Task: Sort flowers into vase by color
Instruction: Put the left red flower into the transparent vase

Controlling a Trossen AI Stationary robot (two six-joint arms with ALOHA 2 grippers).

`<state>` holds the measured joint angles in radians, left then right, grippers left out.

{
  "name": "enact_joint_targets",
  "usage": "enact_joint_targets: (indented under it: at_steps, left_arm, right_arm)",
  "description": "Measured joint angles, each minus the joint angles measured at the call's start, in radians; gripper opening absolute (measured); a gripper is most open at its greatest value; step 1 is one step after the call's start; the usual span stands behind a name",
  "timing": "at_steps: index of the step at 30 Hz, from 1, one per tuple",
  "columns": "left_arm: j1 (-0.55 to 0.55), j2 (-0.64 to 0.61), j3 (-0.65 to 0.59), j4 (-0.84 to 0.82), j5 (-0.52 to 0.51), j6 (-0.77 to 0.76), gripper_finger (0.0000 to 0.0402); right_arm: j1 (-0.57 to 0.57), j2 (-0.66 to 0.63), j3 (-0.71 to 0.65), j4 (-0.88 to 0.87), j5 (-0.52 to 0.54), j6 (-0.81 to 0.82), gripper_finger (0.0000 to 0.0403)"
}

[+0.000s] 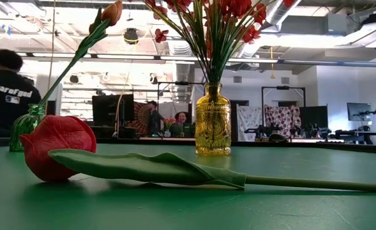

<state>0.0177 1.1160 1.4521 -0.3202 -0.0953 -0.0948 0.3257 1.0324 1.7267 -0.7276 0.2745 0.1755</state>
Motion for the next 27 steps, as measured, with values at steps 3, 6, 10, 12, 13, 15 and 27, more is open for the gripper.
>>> enact_joint_targets:
  at_steps: [3,6,10,12,13,15,27]
  left_arm:
    - [0.000,0.000,0.000,-0.004,-0.026,0.000,0.0183]
    - [0.000,0.000,0.000,-0.005,-0.033,0.006,0.0183]
    - [0.000,0.000,0.000,-0.004,-0.067,0.008,0.0183]
    - [0.000,0.000,0.000,-0.004,-0.068,0.008,0.0183]
    - [0.000,0.000,0.000,-0.004,-0.070,0.008,0.0183]
    - [0.000,0.000,0.000,-0.004,-0.070,0.008,0.0183]
    - [0.000,0.000,0.000,-0.004,-0.093,0.002,0.0183]
  right_arm:
    - [0.097,-0.008,0.000,-0.067,0.068,0.046,0.0024]
    - [0.200,-0.008,0.000,-0.124,0.112,0.076,0.0024]
    - [0.354,-0.005,0.000,-0.199,0.200,0.122,0.0023]
    - [0.433,-0.007,0.000,-0.243,0.278,0.175,0.0023]
    - [0.477,-0.007,0.000,-0.268,0.319,0.205,0.0023]
    - [0.563,-0.007,0.000,-0.315,0.407,0.270,0.0023]
    - [1.087,-0.073,-0.310,-0.328,0.930,0.700,0.0023]
